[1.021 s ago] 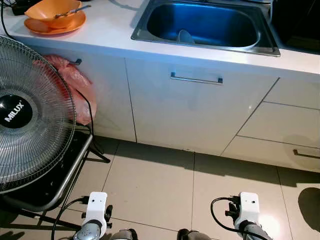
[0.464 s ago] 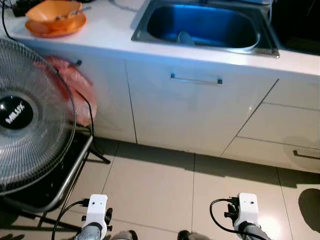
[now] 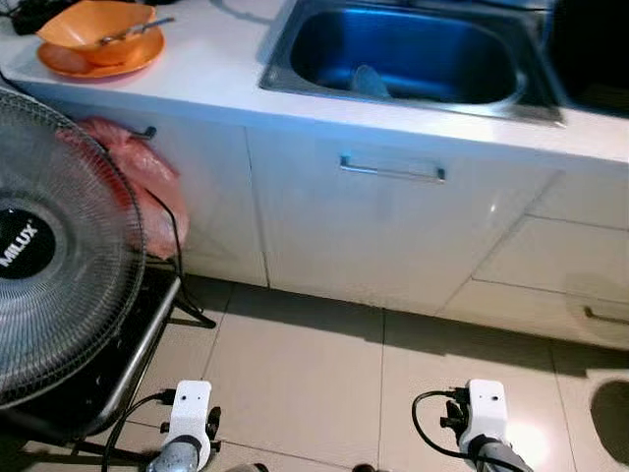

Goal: Kitchen organization

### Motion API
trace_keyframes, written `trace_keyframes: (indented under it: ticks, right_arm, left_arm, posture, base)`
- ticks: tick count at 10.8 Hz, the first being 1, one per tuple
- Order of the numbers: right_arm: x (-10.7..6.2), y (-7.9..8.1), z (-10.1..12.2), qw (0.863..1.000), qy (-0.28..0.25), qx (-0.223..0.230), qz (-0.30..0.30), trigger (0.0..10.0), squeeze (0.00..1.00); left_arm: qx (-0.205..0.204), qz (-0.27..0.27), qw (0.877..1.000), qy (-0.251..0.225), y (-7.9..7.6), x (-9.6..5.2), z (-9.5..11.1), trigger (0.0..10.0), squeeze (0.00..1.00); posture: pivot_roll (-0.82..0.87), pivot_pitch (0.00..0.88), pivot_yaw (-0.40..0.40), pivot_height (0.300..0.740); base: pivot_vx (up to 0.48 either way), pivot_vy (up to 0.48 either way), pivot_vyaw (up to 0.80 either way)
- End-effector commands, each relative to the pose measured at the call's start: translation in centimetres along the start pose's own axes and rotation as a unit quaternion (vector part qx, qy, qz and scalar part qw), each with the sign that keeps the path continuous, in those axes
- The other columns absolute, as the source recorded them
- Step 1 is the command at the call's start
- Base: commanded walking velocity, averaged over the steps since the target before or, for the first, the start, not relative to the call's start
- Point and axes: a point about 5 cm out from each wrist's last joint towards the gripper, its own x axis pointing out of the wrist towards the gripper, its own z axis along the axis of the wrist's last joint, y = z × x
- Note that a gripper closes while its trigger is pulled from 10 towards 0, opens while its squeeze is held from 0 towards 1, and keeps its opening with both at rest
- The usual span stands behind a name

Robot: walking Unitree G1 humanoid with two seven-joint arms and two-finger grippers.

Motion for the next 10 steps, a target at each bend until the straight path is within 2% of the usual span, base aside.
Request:
trace_keyframes:
  ticks: [1,10]
  right_arm:
    - [-0.18,-0.19,-0.56,1.000,0.013,0.004,-0.002,10.0,0.00]
    - [-0.18,-0.28,-0.60,1.000,0.016,0.010,-0.004,10.0,0.00]
  left_arm:
    - [-0.003,0.008,1.000,0.013,0.22,-0.25,-0.79,10.0,0.00]
    - [-0.002,0.001,1.000,0.013,-0.15,-0.22,-0.74,10.0,0.00]
  posture:
    - [0.02,0.154,-0.008,0.740]
    - [0.02,0.157,-0.008,0.740]
  base:
    - [0.401,0.000,0.00]
    - [0.402,0.000,-0.05]
